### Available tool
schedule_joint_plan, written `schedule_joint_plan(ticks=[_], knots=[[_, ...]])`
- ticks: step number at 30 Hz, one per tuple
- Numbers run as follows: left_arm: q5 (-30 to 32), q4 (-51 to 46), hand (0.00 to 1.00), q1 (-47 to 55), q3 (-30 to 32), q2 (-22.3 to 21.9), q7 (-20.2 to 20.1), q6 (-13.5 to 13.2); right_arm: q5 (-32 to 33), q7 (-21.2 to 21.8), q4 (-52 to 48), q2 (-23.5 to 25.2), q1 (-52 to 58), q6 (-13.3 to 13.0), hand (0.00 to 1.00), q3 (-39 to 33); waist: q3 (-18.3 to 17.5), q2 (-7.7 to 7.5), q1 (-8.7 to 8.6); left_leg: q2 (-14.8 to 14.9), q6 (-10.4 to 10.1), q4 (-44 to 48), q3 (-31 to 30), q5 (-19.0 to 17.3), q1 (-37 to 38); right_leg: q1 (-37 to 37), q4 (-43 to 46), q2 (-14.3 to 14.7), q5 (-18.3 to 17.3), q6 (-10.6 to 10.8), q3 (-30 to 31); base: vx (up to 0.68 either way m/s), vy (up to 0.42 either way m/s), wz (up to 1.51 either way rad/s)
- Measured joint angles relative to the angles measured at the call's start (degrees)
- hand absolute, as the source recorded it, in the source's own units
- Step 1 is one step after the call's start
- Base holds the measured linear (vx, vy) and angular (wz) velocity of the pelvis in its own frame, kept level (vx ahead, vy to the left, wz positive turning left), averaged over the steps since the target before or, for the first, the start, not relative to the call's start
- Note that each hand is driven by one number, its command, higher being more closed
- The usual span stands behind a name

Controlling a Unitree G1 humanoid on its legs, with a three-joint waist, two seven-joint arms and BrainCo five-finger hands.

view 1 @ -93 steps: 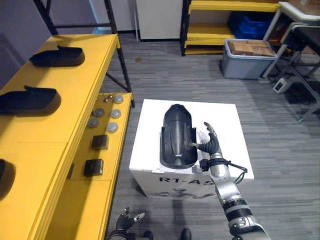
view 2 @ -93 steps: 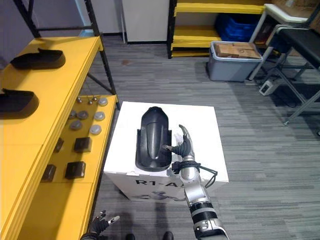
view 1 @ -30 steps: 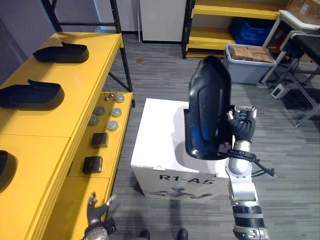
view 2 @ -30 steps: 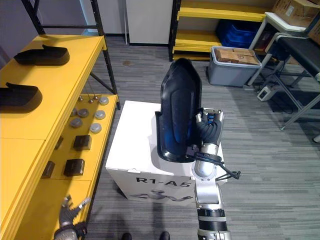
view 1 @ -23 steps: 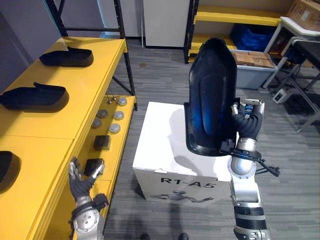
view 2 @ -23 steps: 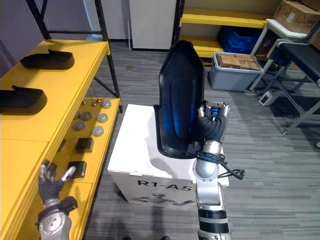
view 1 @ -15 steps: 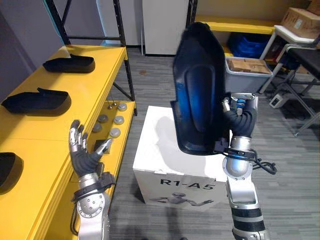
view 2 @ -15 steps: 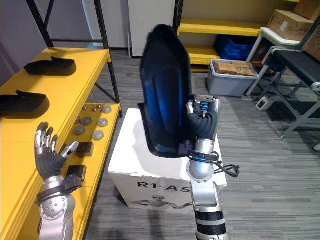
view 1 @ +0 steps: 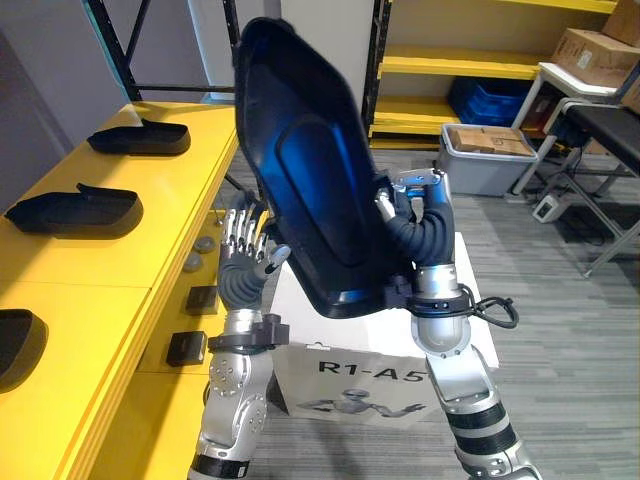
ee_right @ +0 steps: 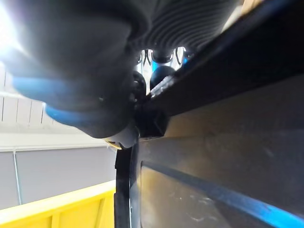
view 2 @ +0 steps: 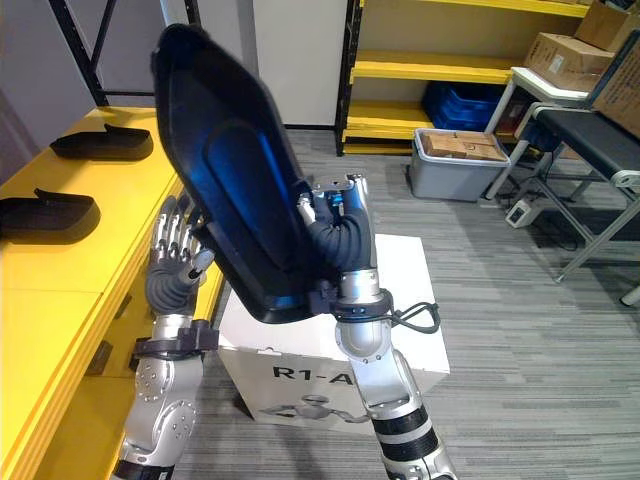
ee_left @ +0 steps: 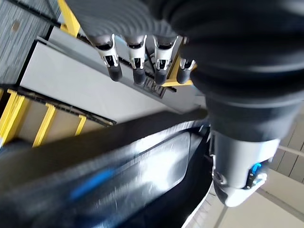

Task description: Walk over and take plastic housings, then place them on the shelf

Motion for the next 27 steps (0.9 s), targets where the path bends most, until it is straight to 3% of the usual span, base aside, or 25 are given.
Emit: schedule_joint_plan(ticks=[3,4,11,12,22,27], knots=[[-2.39,1.02,0.0,-0.55,-2.14,0.02,-0.23,0.1,-0.16,0.09,0.0,-0.01,-0.59,0.0,1.0,2.34,-0.28,0.12,-0.03,-0.01,0.04,-0.02,0.0,0.02,0.01,-0.02,-0.01,0.01,0.0,0.0,0.03,0.0,0.0,0.0],[-3.23,1.09,1.0,-0.57,-2.29,0.02,-0.33,0.13,-0.21,0.26,0.02,-0.13,-1.08,0.0,1.0,2.48,-0.3,0.13,-0.03,-0.01,0.05,-0.02,0.0,0.03,0.01,-0.02,-0.02,0.02,0.01,0.0,0.02,0.0,0.0,0.0],[-7.32,1.25,1.0,-0.63,-3.89,1.26,-0.51,0.18,-0.18,0.69,0.67,-0.32,-1.67,-0.02,1.0,3.42,-0.91,0.21,-0.13,0.02,0.07,-0.01,-0.05,0.05,-0.01,-0.02,-0.15,0.04,0.04,-0.04,-0.03,0.0,0.0,0.0],[-7.73,1.46,1.0,-0.64,-3.89,1.27,-0.42,0.23,-0.16,0.69,0.91,-0.42,-1.67,-0.09,0.0,3.5,-0.92,0.21,-0.15,0.01,0.07,0.0,-0.06,0.05,-0.02,-0.02,-0.16,0.04,0.05,-0.05,-0.06,0.0,0.0,0.0],[-8.49,3.58,1.0,-0.69,-3.05,1.51,1.93,1.62,2.06,1.26,1.99,-2.73,-1.67,-2.46,0.0,5.6,-1.1,0.22,-1.31,-0.09,0.22,0.03,-0.21,0.16,-0.09,0.03,-0.03,-0.17,0.06,-0.05,-0.2,0.0,0.0,0.0],[-2.22,3.49,1.0,-0.7,-2.56,1.46,1.61,2.27,5.86,3.6,1.74,-4.77,-1.52,-2.83,0.0,2.3,-1.11,0.24,-1.37,-0.16,0.32,0.03,-0.18,0.24,0.09,0.23,-0.02,-0.15,0.09,-0.08,-0.07,0.0,0.0,0.0]])
